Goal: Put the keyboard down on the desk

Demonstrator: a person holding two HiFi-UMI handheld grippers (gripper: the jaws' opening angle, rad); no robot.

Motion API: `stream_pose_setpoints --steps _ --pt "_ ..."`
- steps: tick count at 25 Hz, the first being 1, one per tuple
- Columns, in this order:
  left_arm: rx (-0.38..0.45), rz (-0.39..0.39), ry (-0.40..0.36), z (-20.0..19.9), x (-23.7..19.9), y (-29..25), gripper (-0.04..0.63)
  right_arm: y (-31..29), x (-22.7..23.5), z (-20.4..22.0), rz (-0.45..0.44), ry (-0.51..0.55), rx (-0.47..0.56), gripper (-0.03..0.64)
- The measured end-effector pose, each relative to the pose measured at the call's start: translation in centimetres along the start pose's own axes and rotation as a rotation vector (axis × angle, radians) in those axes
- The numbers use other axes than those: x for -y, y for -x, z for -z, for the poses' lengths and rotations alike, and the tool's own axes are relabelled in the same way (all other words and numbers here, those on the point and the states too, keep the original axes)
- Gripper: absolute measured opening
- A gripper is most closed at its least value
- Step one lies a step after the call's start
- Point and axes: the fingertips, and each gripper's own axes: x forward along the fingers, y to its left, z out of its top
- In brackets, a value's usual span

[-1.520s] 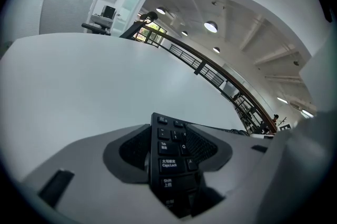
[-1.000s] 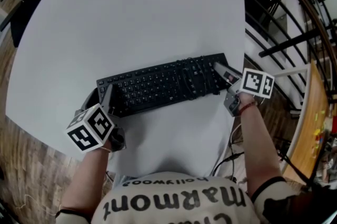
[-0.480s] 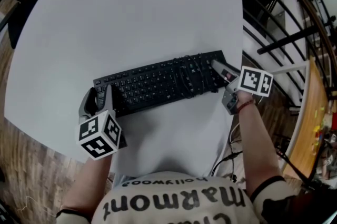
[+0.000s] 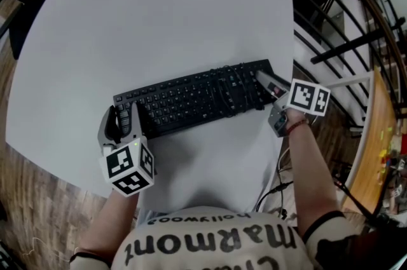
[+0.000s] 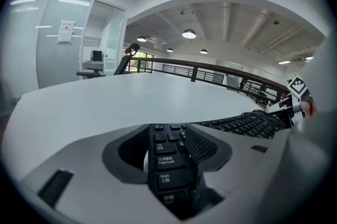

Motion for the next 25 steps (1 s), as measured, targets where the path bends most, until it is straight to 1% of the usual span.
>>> stream_pose_setpoints --steps 3,5,8,12,25 --pt "0.051 0.001 -0.082 -0.1 0.7 0.4 0.192 -0.1 0.0 0.0 -0.004 0.006 0.003 0.265" --pt "0.076 0.025 -0.111 -0.1 1.2 0.7 0.183 -0.1 0.0 0.0 -0.004 0.005 0.004 0.265" --pt "0.08 0.051 -0.119 -0.1 1.4 0.8 0.187 0.0 0.0 -0.1 0.001 0.006 0.006 0.265" --pt "0.067 0.048 -0.125 0.1 1.4 0.7 0.187 -0.2 -0.2 -0.1 -0.016 0.02 0.015 0.265" --pt "0.07 0.071 -0.131 -0.1 1.6 0.8 0.186 0.0 -0.2 -0.3 0.018 0.055 0.05 0.27"
